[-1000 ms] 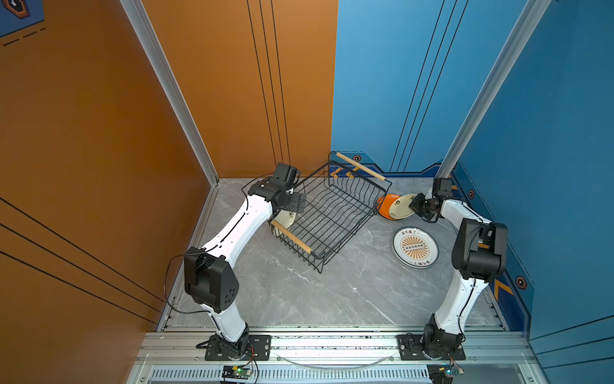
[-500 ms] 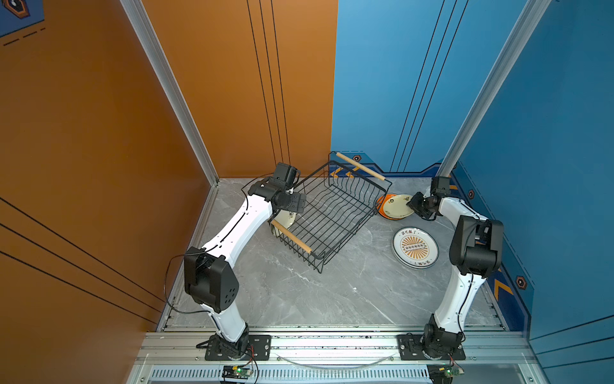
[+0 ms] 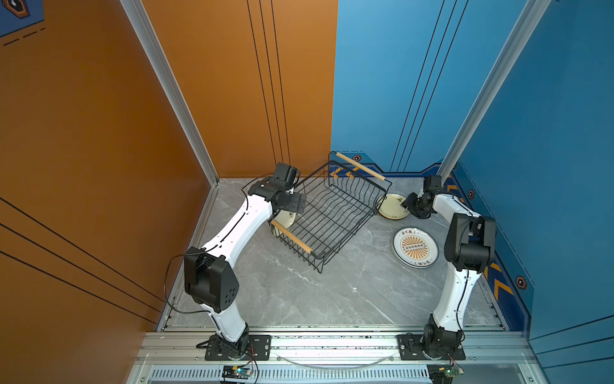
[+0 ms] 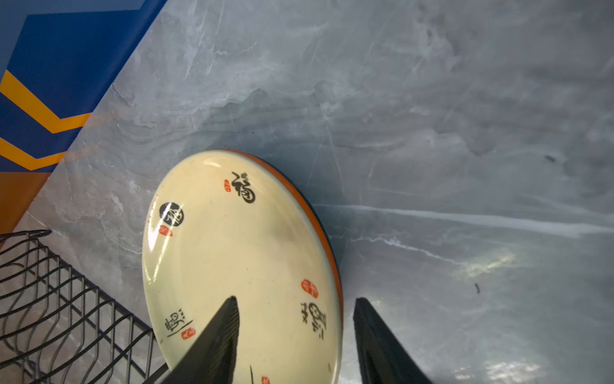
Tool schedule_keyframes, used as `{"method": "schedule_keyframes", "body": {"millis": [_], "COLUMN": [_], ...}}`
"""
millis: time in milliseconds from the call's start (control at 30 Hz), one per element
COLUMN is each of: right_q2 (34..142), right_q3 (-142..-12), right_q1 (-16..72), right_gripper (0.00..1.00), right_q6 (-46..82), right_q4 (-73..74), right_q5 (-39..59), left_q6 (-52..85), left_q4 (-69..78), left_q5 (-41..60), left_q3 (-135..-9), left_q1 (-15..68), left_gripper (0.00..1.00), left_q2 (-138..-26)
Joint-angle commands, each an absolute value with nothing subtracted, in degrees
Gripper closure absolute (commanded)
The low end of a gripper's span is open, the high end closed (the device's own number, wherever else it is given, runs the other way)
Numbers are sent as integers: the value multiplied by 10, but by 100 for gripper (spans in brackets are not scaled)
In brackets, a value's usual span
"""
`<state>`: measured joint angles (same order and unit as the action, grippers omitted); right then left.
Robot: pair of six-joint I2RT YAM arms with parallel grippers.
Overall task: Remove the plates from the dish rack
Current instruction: 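Release the cream plate with the right gripper while left grasps the last cream plate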
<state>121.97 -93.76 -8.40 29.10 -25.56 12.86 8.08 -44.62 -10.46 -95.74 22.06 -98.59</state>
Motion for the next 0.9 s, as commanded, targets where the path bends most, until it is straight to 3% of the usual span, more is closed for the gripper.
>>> {"method": "schedule_keyframes", "body": {"millis": [0,300,867], "right_q2": [1240,1281,1317], "right_q3": [-964,-1025,-1095], "right_q1": [-75,-52,-21], "right_gripper": [40,27,20], "right_q6": [273,250,201], "right_q4": [-301,-358,-445], "right_q5": [93,65,24], "left_q6": [71,77,67], "left_q4": [-464,-475,-496], "left_q5": [-109,-128,-141], "left_q3": [-954,-947,-953], "left_q1": [212,198,185], "left_gripper": [2,2,2], "left_q2": [-988,-985,-1011]}}
